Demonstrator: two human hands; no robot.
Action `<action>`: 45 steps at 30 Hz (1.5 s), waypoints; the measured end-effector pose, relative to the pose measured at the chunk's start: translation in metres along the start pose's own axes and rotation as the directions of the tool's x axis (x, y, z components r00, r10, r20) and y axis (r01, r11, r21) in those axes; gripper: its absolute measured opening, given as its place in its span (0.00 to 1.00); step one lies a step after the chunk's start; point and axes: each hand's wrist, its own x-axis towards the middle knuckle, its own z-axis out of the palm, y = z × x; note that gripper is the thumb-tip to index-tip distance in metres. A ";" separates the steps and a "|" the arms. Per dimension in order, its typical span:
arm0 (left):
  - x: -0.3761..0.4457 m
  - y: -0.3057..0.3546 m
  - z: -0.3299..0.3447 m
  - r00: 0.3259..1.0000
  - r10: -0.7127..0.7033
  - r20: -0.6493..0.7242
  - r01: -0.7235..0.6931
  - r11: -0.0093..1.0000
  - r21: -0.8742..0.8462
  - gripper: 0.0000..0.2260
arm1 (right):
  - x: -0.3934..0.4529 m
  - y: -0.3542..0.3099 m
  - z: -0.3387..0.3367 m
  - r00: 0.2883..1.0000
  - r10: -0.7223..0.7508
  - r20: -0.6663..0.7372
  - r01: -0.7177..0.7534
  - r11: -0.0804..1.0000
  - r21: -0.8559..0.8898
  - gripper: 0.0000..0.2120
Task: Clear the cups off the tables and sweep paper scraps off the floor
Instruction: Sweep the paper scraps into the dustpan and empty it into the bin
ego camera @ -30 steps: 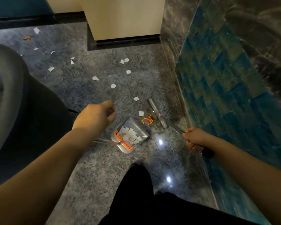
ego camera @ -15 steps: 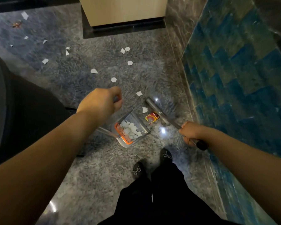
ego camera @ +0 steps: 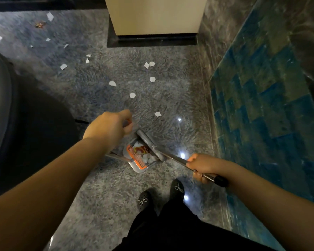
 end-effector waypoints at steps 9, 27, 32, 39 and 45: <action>-0.004 0.000 -0.013 0.974 -0.151 -0.169 0.148 0.989 -0.030 0.05 | -0.016 -0.024 -0.048 0.994 -0.057 -0.093 0.056 0.998 -0.013 0.05; 0.127 -0.061 -0.068 0.995 -0.020 -0.097 0.020 1.000 0.002 0.05 | 0.066 -0.138 -0.096 0.959 -0.068 -0.277 0.043 0.995 -0.095 0.14; 0.177 -0.073 -0.075 0.999 0.006 -0.046 -0.006 1.000 0.015 0.05 | 0.095 -0.170 -0.082 0.949 -0.076 -0.306 0.009 0.977 -0.213 0.13; 0.209 -0.090 -0.085 0.999 0.034 -0.042 -0.033 0.999 0.011 0.05 | 0.105 -0.198 -0.042 0.993 -0.025 -0.118 -0.011 0.956 -0.294 0.08; 0.208 -0.101 -0.094 0.996 0.066 -0.052 -0.066 0.998 0.000 0.05 | 0.095 -0.213 -0.041 0.994 -0.032 -0.109 0.029 0.999 -0.035 0.12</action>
